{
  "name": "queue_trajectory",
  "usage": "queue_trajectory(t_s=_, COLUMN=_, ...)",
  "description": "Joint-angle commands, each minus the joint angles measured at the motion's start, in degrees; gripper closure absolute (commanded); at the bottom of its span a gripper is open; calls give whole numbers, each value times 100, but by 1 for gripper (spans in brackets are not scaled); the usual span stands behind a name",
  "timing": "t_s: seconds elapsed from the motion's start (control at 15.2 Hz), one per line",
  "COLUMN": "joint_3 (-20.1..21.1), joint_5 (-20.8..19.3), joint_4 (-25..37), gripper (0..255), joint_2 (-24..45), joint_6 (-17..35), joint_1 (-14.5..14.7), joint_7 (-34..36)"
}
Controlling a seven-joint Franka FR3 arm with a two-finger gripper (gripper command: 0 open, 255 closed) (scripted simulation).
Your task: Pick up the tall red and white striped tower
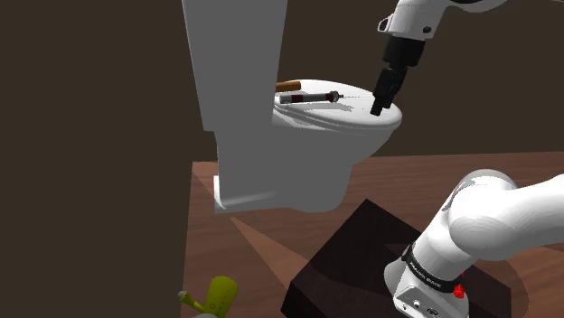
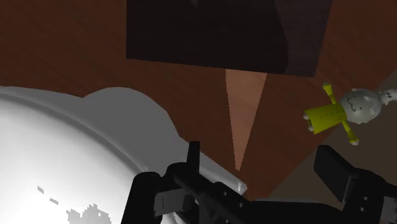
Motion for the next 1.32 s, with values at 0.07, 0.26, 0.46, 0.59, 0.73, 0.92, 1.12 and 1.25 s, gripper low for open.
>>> queue_trajectory(t_s=0.07, joint_3=-73, joint_5=-111, joint_4=68, gripper=0, joint_2=162, joint_6=100, joint_1=1, joint_7=-157)
queue_trajectory(t_s=0.26, joint_3=-285, joint_5=-414, joint_4=312, gripper=0, joint_2=668, joint_6=396, joint_1=13, joint_7=-609)
queue_trajectory(t_s=0.46, joint_3=-477, joint_5=-669, joint_4=617, gripper=0, joint_2=1201, joint_6=678, joint_1=30, joint_7=-1041)
queue_trajectory(t_s=0.59, joint_3=-595, joint_5=-811, joint_4=853, gripper=0, joint_2=1568, joint_6=855, joint_1=43, joint_7=-1321)
queue_trajectory(t_s=0.73, joint_3=-705, joint_5=-931, joint_4=1114, gripper=0, joint_2=1943, joint_6=1021, joint_1=57, joint_7=-1596)
queue_trajectory(t_s=0.92, joint_3=-854, joint_5=-1071, joint_4=1555, gripper=0, joint_2=2518, joint_6=1245, joint_1=78, joint_7=-2000)
queue_trajectory(t_s=1.12, joint_3=-980, joint_5=-1161, joint_4=2054, gripper=0, joint_2=3109, joint_6=1436, joint_1=90, joint_7=-2399)
queue_trajectory(t_s=1.25, joint_3=-1051, joint_5=-1196, joint_4=2421, gripper=0, joint_2=3510, joint_6=1542, joint_1=91, joint_7=-2663)
